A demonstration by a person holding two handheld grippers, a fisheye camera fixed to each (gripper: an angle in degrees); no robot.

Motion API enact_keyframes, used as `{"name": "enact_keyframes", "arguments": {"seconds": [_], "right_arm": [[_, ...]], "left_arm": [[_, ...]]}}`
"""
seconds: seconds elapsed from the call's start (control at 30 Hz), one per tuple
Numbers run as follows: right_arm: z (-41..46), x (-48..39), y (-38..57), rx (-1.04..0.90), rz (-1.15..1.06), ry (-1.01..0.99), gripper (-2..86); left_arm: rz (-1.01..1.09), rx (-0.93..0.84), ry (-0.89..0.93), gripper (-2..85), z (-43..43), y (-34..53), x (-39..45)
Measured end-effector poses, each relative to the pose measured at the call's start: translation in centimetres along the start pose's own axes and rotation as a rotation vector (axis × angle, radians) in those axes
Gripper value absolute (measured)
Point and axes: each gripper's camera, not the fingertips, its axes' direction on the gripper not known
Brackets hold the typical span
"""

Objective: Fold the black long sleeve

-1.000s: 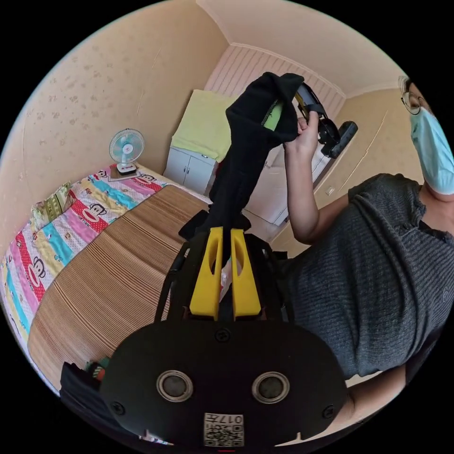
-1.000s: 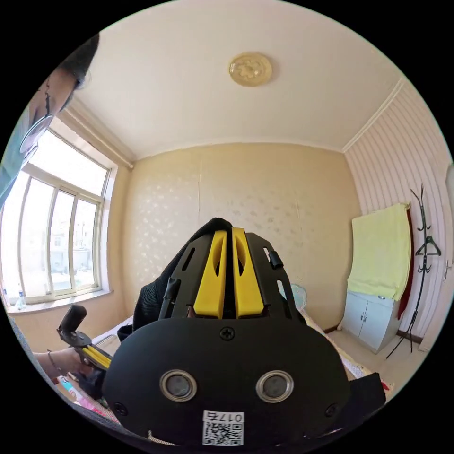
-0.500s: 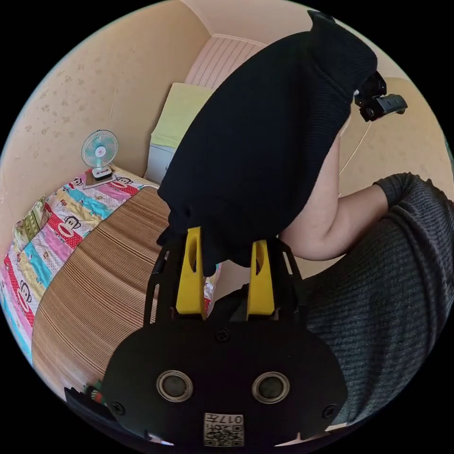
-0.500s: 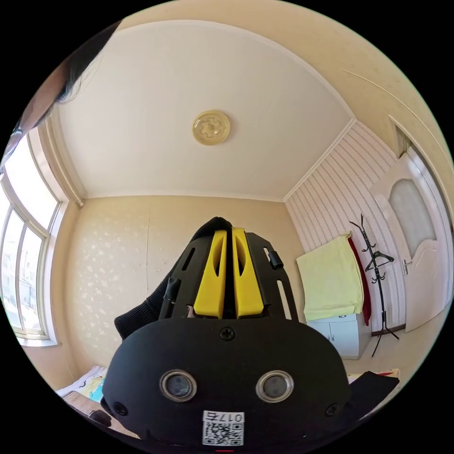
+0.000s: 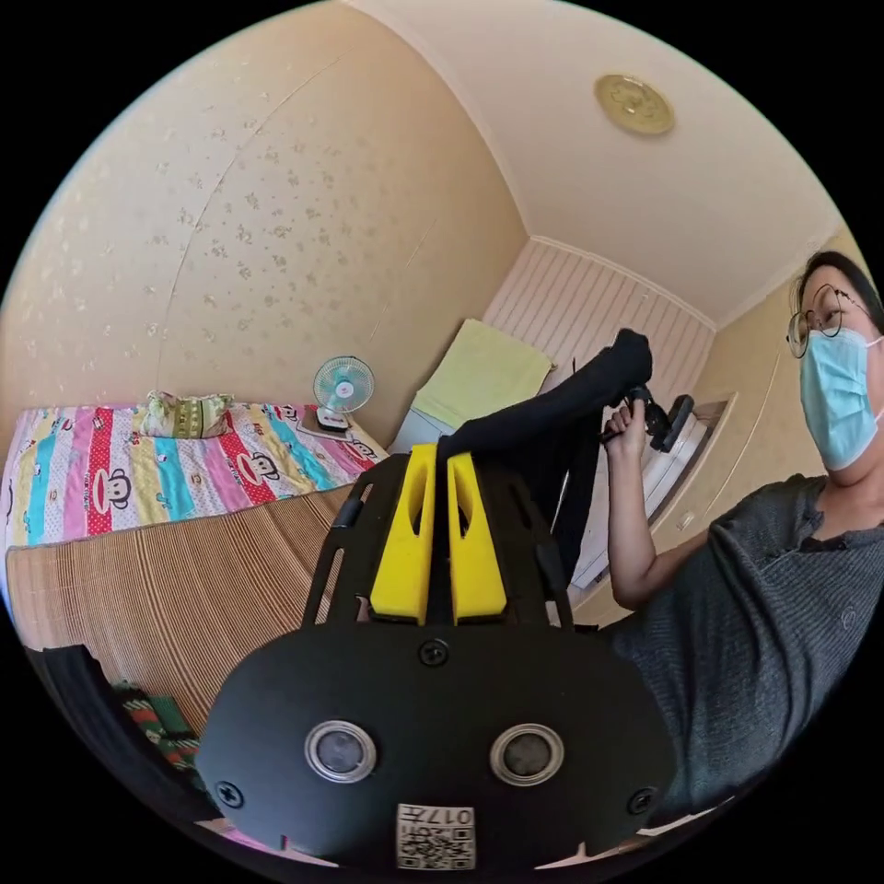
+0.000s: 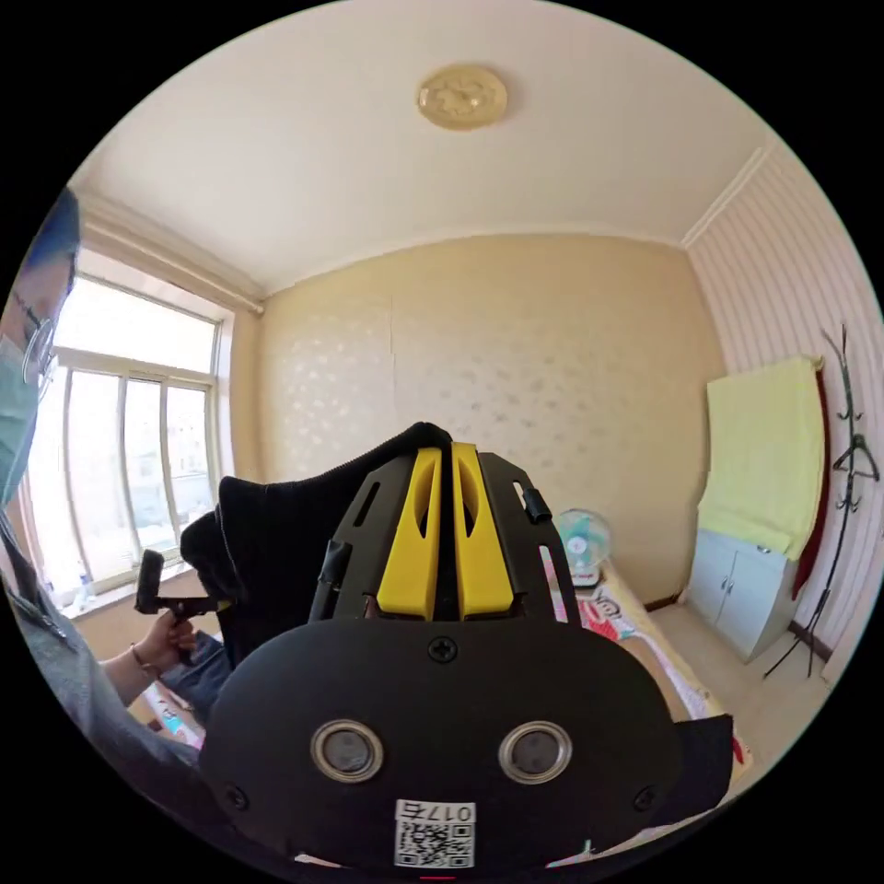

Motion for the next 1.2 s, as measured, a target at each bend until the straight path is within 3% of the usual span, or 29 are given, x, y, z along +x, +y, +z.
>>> {"name": "enact_keyframes", "arguments": {"seconds": [0.2,0.47,0.57,0.73,0.8,0.9,1.0,1.07,1.13,1.2], "right_arm": [[3.7,7.2,4.4,-0.313,0.098,-0.231,2.8],[10.1,6.2,-0.1,-0.310,0.033,-0.386,3.0],[17.4,7.5,-2.7,-0.380,0.099,-0.389,3.1],[39.5,11.8,-1.6,-0.798,0.156,-0.154,3.5],[52.9,14.9,2.5,-0.987,0.180,-0.013,4.1],[63.8,18.2,9.8,-1.173,0.243,0.149,5.2],[67.7,19.0,17.4,-1.311,0.295,0.145,5.5],[68.3,18.8,22.7,-1.389,0.296,0.074,4.5],[68.7,18.5,29.0,-1.518,0.293,0.008,3.2],[68.6,17.8,37.2,-1.724,0.281,-0.043,1.8]], "left_arm": [[0.220,-0.149,0.085,-0.8,-3.9,-0.5,2.0],[0.310,-0.099,0.177,-0.8,-9.8,-4.4,2.2],[0.170,-0.127,0.087,-0.7,-9.1,-7.7,-1.4],[-0.265,-0.367,-0.215,0.6,1.3,-10.5,-18.0],[-0.454,-0.393,-0.280,2.4,5.3,-9.9,-25.3],[-0.652,-0.373,-0.480,5.0,8.1,-7.2,-33.7],[-0.715,-0.488,-0.643,6.2,10.3,-2.8,-37.1],[-0.700,-0.587,-0.579,6.4,12.7,0.7,-37.9],[-0.692,-0.793,-0.492,6.3,17.0,6.9,-38.2],[-0.687,-0.965,-0.454,6.2,20.3,11.8,-38.1]]}}
